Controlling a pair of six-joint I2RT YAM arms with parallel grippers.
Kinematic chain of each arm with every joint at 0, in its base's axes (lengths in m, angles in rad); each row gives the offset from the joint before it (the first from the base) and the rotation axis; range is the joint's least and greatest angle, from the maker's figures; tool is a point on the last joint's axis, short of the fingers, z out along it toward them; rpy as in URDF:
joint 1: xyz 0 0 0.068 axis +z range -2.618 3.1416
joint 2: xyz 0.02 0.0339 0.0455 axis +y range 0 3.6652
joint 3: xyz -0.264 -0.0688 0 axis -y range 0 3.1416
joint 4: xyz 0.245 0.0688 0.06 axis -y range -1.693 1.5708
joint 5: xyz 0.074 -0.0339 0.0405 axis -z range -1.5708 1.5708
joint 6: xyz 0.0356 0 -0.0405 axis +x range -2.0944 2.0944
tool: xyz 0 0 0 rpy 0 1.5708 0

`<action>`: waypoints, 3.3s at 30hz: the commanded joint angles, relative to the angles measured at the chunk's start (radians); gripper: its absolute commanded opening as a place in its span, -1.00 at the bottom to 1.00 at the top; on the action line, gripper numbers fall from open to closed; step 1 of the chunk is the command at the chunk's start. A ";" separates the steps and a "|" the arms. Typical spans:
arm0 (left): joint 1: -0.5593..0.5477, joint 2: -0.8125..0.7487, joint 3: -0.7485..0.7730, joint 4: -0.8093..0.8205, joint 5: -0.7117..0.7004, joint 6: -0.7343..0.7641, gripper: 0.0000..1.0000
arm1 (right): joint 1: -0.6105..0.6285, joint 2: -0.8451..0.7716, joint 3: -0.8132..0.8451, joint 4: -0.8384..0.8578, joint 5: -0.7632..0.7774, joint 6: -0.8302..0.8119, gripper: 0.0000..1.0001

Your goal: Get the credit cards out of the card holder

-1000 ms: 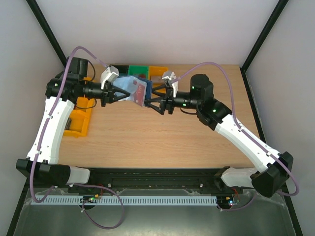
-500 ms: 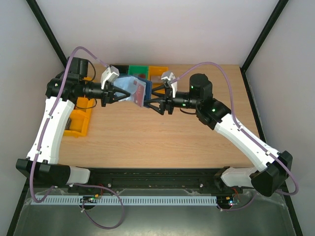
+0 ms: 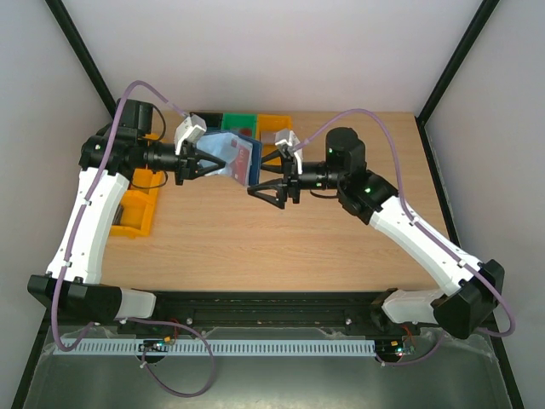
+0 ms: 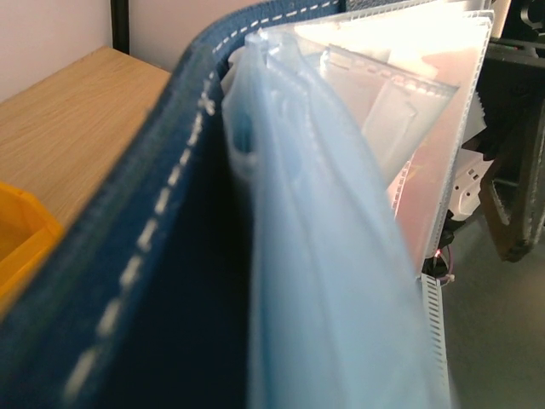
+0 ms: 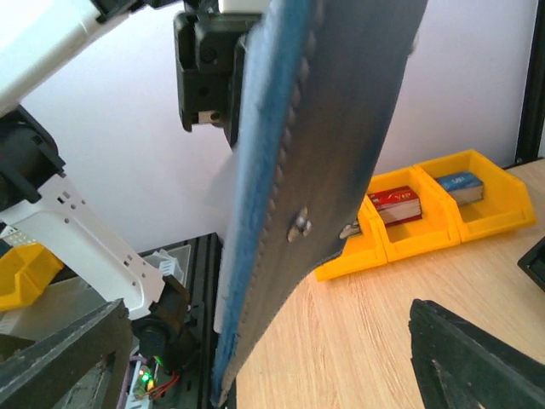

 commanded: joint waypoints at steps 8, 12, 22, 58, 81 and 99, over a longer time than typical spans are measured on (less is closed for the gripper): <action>0.002 -0.023 -0.008 0.018 0.023 0.005 -0.95 | 0.001 0.004 0.019 0.123 0.094 0.089 0.29; 0.002 -0.023 -0.008 0.017 0.026 0.007 -0.95 | 0.001 0.010 0.024 0.113 0.129 0.090 0.15; 0.002 -0.023 0.004 -0.025 0.069 0.055 -0.95 | 0.001 0.042 0.060 0.044 0.188 0.074 -0.12; 0.008 -0.024 0.024 -0.029 0.064 0.060 -0.95 | -0.016 -0.031 0.072 -0.222 0.328 -0.134 0.26; -0.009 -0.020 -0.017 0.012 0.023 0.023 -0.96 | -0.016 0.036 0.105 -0.049 0.163 0.064 0.26; -0.045 -0.011 -0.032 -0.003 0.028 0.042 -0.95 | 0.027 0.139 0.102 0.158 0.185 0.255 0.55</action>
